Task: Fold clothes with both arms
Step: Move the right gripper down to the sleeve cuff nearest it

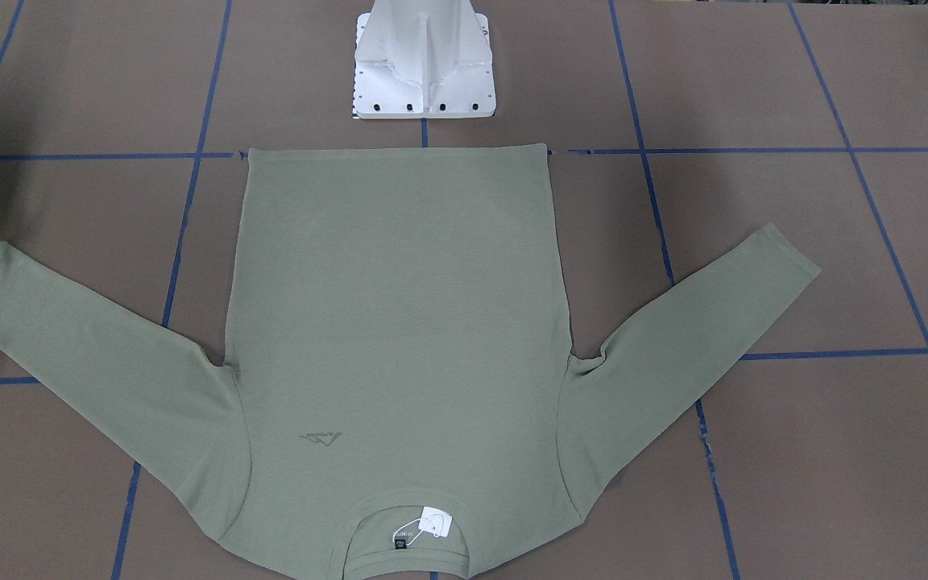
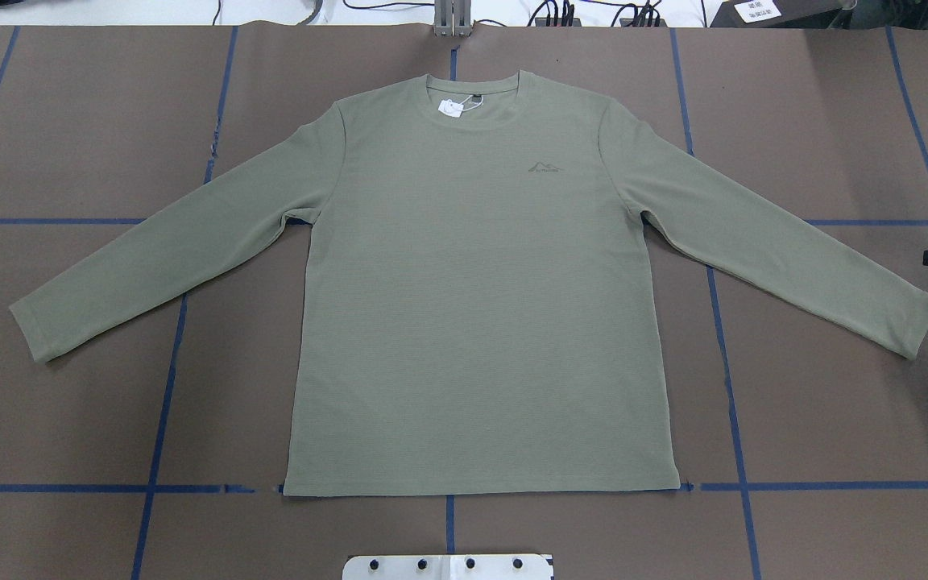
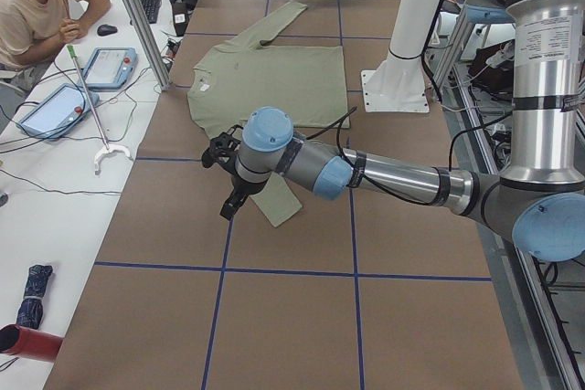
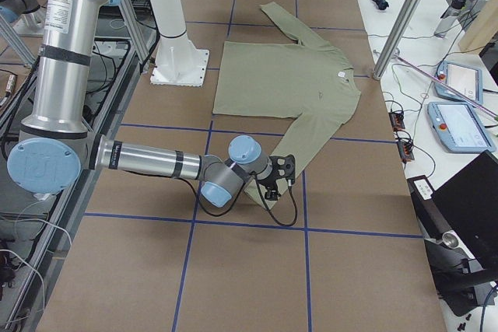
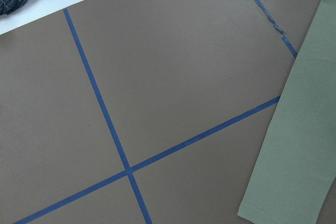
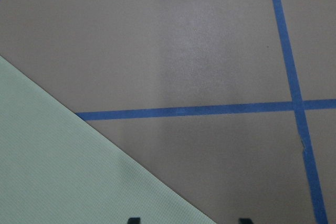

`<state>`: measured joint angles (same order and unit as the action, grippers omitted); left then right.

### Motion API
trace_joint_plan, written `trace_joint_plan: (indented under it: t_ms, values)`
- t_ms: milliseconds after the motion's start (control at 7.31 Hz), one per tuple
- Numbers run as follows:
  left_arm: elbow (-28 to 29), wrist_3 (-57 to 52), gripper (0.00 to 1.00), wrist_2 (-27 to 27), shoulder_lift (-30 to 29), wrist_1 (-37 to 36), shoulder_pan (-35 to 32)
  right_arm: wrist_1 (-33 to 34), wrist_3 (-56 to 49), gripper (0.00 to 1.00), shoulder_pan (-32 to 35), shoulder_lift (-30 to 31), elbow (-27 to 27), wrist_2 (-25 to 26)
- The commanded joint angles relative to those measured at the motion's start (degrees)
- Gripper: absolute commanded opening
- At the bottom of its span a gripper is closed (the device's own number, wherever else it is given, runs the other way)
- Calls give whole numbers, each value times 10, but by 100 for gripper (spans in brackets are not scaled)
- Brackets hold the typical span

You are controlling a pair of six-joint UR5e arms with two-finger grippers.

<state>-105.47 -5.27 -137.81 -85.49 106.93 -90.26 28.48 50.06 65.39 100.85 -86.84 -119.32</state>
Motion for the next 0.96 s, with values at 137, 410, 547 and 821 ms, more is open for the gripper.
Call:
trace_joint_plan:
  t_ms: [137, 410, 547, 821]
  values:
    - [0, 1, 100, -1, 1, 0, 0, -7, 6, 69, -35, -7, 40, 22]
    - [0, 0, 100, -1, 1, 0, 0, -87, 9, 63, -36, -7, 91, 20]
    - [-1, 1, 100, -1, 1, 0, 0, -91, 15, 63, -36, -7, 93, 20]
    - [-1, -2, 100, -1, 5, 0, 0, -91, 19, 62, -40, -8, 96, 20]
